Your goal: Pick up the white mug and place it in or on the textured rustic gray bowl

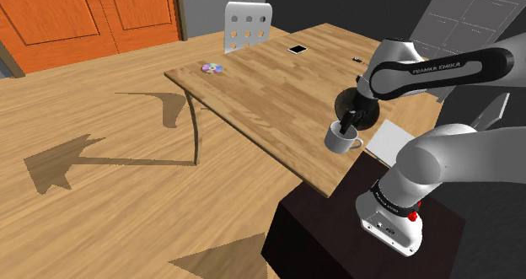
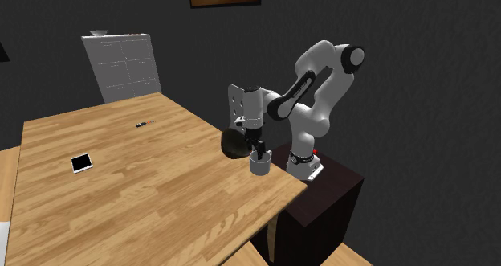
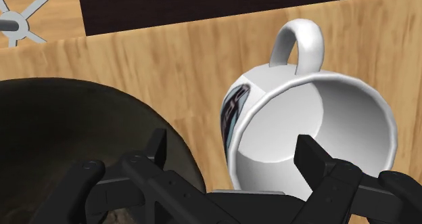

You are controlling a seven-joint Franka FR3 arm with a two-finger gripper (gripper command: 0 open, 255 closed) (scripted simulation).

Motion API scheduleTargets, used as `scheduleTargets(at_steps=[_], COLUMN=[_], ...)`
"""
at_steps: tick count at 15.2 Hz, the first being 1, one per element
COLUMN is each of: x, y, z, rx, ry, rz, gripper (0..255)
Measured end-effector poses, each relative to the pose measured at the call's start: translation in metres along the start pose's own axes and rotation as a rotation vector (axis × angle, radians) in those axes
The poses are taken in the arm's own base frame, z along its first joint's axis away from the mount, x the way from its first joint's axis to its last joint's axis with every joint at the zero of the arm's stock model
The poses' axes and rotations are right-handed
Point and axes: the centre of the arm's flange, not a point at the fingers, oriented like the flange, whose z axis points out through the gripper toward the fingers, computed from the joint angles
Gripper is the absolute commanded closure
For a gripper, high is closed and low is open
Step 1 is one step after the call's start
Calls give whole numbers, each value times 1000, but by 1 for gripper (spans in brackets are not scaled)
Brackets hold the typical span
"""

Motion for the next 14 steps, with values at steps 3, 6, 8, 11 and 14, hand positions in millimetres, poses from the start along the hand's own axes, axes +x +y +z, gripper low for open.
scheduleTargets(at_steps=[3,6,8,11,14], x=[0,0,0,0,0], y=[0,0,0,0,0], z=[0,0,0,0,-6], rx=[0,0,0,0,-1], ry=[1,1,1,1,1], rz=[0,0,0,0,0], gripper=[255,255,255,255,255])
